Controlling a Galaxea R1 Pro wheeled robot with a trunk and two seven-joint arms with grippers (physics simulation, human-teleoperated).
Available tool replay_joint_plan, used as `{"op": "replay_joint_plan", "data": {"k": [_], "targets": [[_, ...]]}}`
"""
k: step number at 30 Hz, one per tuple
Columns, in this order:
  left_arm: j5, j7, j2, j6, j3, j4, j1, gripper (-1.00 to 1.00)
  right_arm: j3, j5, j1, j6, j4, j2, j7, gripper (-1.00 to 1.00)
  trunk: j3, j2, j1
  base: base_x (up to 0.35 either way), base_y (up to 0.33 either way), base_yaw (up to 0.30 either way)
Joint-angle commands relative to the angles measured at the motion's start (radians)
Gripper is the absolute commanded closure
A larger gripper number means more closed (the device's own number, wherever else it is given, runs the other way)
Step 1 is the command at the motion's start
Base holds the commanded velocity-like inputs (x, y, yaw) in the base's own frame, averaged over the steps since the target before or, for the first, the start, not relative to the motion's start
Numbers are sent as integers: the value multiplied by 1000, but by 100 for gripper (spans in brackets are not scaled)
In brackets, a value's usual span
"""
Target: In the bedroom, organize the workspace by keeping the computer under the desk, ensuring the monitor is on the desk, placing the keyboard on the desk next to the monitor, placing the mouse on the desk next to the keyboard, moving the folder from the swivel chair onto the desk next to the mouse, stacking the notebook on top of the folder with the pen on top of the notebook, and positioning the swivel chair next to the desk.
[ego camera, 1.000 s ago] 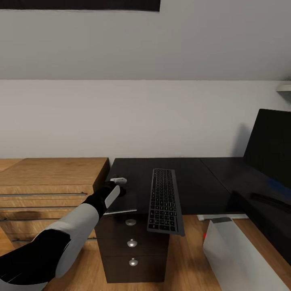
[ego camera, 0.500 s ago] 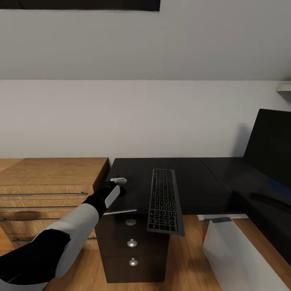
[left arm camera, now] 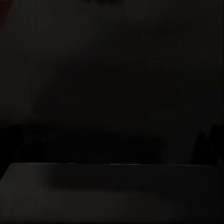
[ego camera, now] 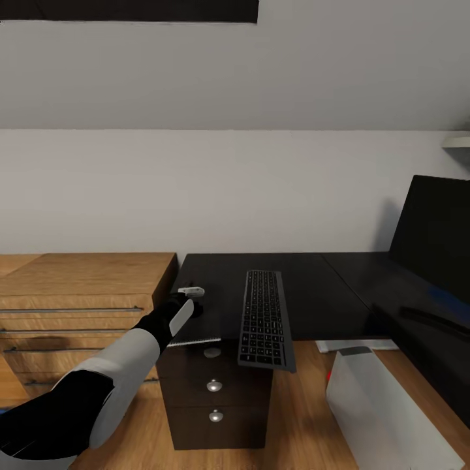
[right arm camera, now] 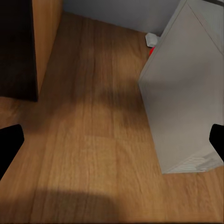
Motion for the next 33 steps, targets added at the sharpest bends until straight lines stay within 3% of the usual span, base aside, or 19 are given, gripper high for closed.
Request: {"op": "replay_joint_plan", "data": {"k": [1,27,33], "targets": [[24,9,1,4,-7,2,0,-100,5,6,0,3,-2,-1,-10,-100,-1,0,0,-50,0,0],[22,10,1,1,-5,2,0,-100,6,6,1,3,-1,0,-10,-100,-1,0,0,-5,0,0],[22,10,1,0,-6,2,1,-100,5,6,1,3,-2,0,-10,-100,18,42,-23,0,0,0]]}}
